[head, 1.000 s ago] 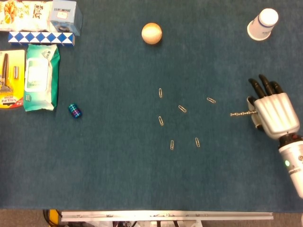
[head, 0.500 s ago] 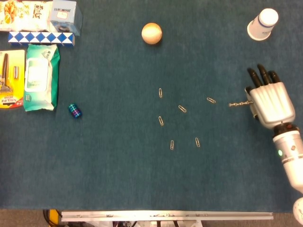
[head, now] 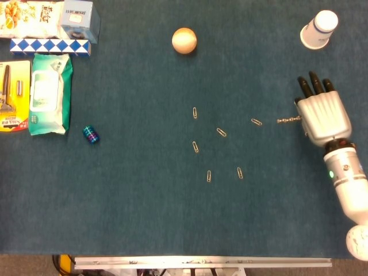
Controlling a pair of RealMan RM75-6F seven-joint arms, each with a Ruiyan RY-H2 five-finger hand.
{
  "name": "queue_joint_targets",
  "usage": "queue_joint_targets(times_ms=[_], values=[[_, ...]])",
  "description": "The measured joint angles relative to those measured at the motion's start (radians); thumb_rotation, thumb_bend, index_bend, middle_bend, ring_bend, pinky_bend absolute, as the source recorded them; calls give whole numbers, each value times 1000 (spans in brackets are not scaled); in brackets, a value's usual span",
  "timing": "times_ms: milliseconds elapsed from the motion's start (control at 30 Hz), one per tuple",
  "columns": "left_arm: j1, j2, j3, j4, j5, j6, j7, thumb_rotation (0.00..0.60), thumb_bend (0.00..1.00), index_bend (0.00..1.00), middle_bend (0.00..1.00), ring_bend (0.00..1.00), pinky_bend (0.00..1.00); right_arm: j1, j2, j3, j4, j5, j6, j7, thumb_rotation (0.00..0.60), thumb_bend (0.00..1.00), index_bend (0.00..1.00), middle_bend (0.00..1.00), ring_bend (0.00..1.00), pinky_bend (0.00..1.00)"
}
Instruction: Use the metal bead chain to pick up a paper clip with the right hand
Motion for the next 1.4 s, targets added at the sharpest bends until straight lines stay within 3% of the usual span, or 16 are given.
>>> queue_joint_targets(times_ms=[667,1400], values=[[1,12,-2,0,-13,-9,-22,600,91,444,338,339,425,116,-86,0,124,162,-29,-34,600,390,577,146,28,185],[11,29,-6,4,-16,0,-57,600,91,444,338,339,425,211,-177,-26,195,221,-48,-48,600,391,576,146,28,185]])
